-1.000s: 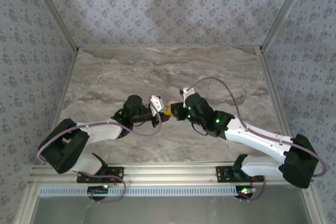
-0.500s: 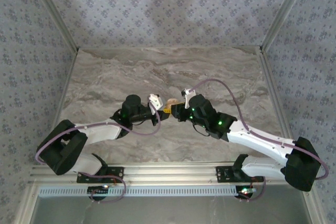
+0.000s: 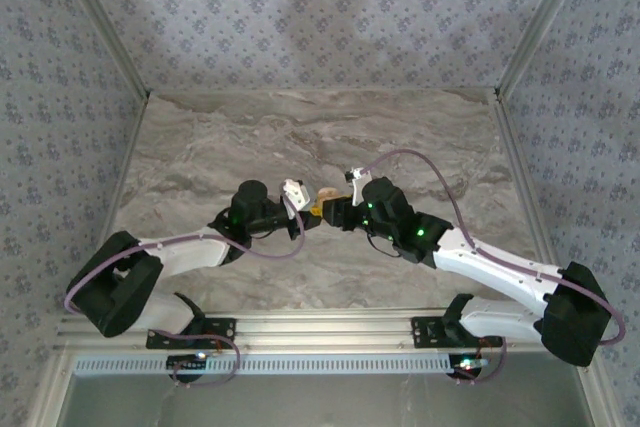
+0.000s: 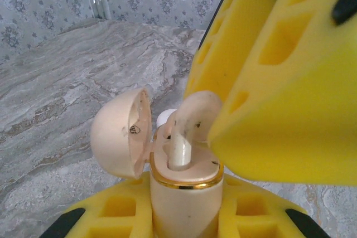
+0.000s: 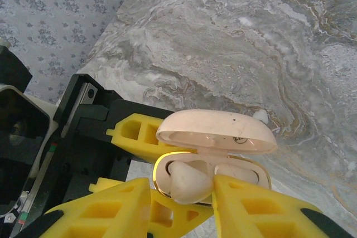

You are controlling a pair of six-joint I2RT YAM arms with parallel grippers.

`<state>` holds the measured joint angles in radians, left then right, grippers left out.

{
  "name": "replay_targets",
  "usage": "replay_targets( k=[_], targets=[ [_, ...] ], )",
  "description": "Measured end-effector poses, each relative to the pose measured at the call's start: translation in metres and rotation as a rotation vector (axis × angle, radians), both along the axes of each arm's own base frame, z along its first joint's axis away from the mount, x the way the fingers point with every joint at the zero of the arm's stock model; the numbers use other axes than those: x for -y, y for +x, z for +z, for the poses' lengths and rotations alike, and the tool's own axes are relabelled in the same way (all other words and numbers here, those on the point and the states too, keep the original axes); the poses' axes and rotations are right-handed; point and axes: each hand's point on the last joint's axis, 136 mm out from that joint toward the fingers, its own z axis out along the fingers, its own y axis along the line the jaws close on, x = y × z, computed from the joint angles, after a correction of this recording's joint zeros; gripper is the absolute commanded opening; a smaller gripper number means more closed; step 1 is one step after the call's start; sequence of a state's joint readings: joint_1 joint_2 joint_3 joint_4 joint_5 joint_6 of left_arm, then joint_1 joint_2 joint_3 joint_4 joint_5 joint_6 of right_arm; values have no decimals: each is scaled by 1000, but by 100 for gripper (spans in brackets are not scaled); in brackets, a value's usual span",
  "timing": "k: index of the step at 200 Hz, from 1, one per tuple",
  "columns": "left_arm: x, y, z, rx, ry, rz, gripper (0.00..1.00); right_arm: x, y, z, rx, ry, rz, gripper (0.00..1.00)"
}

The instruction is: Insert the wireless bluetooth earbuds into the charging case

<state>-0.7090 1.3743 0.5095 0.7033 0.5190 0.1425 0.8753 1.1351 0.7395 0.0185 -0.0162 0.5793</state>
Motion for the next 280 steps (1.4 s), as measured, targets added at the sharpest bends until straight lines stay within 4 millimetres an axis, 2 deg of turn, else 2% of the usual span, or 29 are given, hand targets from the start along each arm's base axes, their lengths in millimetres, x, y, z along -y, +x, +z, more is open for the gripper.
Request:
replay_targets(
  k=[119,198,221,280],
  targets=[
    [-1,0,3,13,-1,5,13,-1,-1,7,-9,20,14,48],
    [0,-2,11,36,-18,-11,13,17,-1,27,16,49,-15,49],
    [0,-2,11,36,-18,-11,13,19,-1,31,22,59,-18,46],
    [0,-2,11,36,-18,-12,13,19,-1,32,-21,97,8,28]
  ],
)
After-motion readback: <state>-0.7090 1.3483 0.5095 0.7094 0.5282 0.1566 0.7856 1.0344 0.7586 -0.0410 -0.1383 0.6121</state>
